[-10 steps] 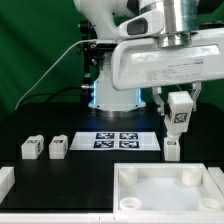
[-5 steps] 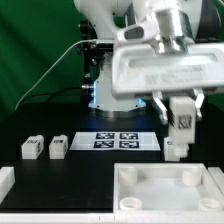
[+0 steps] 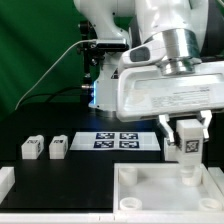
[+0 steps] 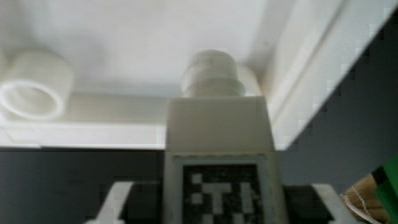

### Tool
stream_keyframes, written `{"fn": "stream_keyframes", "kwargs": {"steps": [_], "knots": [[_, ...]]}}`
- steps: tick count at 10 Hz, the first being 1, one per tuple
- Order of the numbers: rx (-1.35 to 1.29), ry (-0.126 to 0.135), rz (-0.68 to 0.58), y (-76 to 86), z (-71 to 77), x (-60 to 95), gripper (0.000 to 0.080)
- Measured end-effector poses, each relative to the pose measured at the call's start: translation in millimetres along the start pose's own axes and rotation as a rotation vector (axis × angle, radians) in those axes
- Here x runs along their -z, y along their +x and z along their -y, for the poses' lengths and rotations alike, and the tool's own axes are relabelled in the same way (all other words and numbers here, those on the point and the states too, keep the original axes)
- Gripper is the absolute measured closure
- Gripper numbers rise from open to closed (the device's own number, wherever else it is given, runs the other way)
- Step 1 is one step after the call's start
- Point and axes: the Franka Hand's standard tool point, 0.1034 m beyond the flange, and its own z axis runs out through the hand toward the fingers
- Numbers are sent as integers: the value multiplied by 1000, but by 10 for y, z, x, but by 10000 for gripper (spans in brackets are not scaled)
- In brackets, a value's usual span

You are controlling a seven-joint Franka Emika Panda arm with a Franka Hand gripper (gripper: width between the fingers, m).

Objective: Assemble one leg

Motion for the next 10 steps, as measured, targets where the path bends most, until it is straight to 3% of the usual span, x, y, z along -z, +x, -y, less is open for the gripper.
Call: {"fn": "stream_keyframes", "kwargs": {"steps": [3, 10], "knots": [[-10, 10, -40, 282, 107, -133, 508], [-26, 10, -23, 231, 59, -450, 508]]}}
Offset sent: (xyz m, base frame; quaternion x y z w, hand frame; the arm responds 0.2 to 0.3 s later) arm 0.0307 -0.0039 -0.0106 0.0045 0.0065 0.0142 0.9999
